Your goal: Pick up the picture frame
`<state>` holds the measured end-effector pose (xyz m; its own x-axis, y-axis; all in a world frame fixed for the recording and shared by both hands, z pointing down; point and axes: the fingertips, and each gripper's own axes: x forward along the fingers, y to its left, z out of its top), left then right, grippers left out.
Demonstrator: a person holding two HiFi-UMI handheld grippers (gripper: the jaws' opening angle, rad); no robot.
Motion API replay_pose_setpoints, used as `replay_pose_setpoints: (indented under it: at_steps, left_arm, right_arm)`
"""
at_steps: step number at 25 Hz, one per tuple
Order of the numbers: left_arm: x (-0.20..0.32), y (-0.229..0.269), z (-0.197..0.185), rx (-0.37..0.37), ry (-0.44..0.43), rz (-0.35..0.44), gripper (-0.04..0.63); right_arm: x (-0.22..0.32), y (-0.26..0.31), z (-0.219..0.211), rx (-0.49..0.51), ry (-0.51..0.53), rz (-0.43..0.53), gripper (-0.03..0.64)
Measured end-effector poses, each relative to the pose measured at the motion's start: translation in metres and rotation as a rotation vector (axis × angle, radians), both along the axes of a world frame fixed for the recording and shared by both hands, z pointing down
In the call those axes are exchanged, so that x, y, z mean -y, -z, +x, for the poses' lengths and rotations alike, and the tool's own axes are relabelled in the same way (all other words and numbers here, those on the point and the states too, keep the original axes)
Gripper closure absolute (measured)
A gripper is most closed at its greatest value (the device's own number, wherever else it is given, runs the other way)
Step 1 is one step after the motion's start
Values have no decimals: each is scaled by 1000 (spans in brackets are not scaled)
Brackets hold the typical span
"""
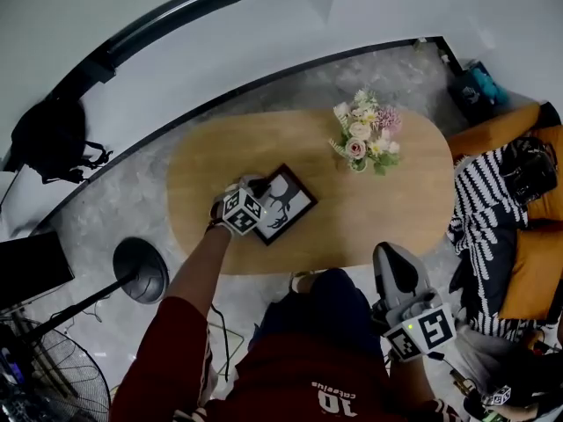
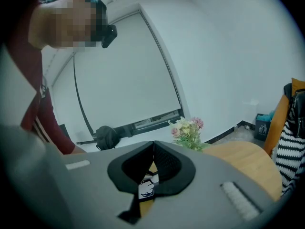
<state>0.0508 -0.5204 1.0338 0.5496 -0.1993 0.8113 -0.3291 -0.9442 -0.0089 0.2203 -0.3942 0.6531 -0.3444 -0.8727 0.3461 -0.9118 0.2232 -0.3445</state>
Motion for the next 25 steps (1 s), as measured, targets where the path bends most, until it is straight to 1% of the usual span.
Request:
replay_pose_setpoints:
  at_steps: [3,5,7,9,13,17,21,25]
  left_arm:
    - [0,0,-1,-37,80,-105,528]
    - [3,3,-1,-50,126,-175,529]
    - [4,5,-1,-48,150,-210,526]
    - [4,6,-2,-41,157,-214,526]
    - [5,11,-6,-56,189,-205,528]
    - [3,27,-8,-87,220,-200,526]
    - [3,60,-11,-124,252,-183,526]
    - [4,106,-20,-170,300,-159,526]
  right_arm:
    - [-2,-4,-3,-11,8,-13,623]
    - [3,1,-9,15,8,3,623]
    - [6,6,-14,42,9,12,623]
    - [6,6,-16,48,11,8,623]
    - [-4,-1,-9,-12,21,-23,623]
    - [-5,5,-8,2,17,-26,623]
    - [-8,24,-11,10,22,-22,623]
    - [-14,54,-17,31,28,-7,623]
